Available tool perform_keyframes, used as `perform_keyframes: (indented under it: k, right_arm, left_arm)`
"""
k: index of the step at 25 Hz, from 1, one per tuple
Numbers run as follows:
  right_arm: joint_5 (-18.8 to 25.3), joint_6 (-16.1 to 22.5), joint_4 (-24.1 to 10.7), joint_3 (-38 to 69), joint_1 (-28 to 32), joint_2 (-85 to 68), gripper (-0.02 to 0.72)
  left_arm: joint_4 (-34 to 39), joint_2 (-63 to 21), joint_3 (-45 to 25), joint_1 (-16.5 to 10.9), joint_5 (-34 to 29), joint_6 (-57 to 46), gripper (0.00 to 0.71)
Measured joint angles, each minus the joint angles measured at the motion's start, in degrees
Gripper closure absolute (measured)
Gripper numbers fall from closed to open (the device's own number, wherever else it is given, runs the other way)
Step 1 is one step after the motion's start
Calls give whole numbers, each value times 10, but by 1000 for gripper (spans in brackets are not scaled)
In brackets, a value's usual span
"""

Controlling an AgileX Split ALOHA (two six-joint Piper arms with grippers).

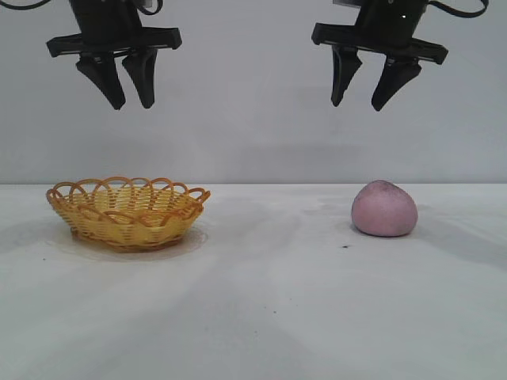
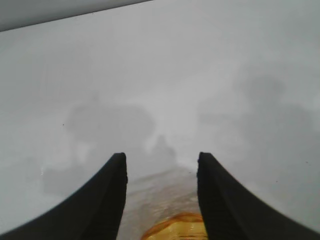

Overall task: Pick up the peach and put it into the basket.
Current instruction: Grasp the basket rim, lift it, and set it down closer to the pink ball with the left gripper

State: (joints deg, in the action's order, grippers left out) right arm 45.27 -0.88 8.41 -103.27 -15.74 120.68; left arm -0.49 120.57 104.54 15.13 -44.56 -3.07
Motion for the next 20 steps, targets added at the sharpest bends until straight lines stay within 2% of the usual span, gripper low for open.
perform_keyframes:
  k: [15,20]
  right_arm:
    - [0,0,0,0,0,0,266]
    - [5,0,0,0,0,0,266]
  left_arm:
    - [0,0,1,0,-4,5,424]
    - [16,9,2,-7,-67,69,424]
